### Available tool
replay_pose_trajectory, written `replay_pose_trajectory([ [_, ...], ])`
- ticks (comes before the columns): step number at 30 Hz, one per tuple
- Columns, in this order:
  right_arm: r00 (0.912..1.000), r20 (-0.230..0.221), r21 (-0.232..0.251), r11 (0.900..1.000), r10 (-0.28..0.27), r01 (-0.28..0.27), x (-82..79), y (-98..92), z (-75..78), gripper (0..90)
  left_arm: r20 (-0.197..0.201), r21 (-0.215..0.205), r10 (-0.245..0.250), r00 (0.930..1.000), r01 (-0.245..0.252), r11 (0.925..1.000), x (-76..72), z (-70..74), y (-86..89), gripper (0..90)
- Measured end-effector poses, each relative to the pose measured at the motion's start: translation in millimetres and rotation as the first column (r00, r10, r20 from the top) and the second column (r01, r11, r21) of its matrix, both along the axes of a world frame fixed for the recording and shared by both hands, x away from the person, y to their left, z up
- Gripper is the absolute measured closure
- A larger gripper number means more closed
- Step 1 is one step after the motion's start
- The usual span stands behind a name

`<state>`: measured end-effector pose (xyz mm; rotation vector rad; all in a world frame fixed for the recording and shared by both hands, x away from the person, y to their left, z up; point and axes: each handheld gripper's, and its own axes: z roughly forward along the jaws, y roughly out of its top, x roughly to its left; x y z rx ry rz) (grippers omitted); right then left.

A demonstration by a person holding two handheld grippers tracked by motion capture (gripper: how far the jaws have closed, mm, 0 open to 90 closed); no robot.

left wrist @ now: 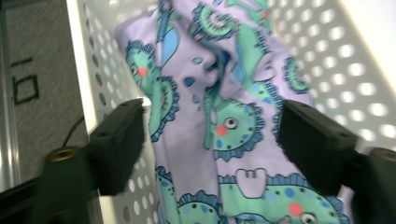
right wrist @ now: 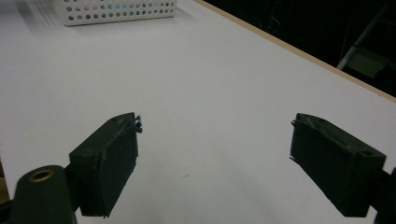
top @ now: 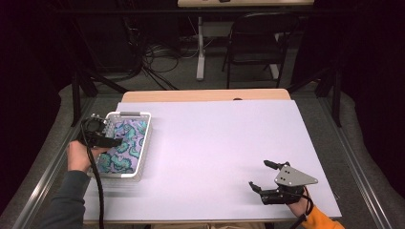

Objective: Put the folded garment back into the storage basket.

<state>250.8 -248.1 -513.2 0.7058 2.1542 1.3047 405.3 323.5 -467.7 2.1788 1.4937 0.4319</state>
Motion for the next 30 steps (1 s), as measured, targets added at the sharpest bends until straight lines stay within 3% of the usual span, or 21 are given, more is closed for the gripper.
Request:
replay_pose_trajectory([
  [2,1.0000,0.002,-0.001,1.000,0.000,0.000,0.1,0.0,0.1,14.5,0.001,-0.004,0.001,1.0000,-0.001,1.0000,-1.9,2.1,-1.3,20.3],
  [8,1.0000,-0.003,-0.001,1.000,-0.002,0.002,0.2,0.3,-0.2,14.5,0.043,-0.007,-0.067,0.9968,0.067,0.9977,-11.0,13.4,-11.9,14.6],
  [14,1.0000,-0.005,-0.002,1.000,0.000,0.000,0.4,0.6,-0.4,14.5,0.068,0.002,-0.144,0.9872,0.144,0.9895,-17.9,20.9,-32.0,11.7],
  [27,1.0000,-0.008,0.003,1.000,-0.005,0.005,0.5,0.7,-0.3,14.5,0.098,-0.010,-0.211,0.9726,0.213,0.9771,-25.0,22.8,-62.4,8.4],
  [30,0.9999,-0.010,0.001,1.000,-0.008,0.008,0.6,0.6,-0.2,14.5,0.104,-0.006,-0.239,0.9655,0.241,0.9706,-27.8,23.7,-69.5,8.0],
])
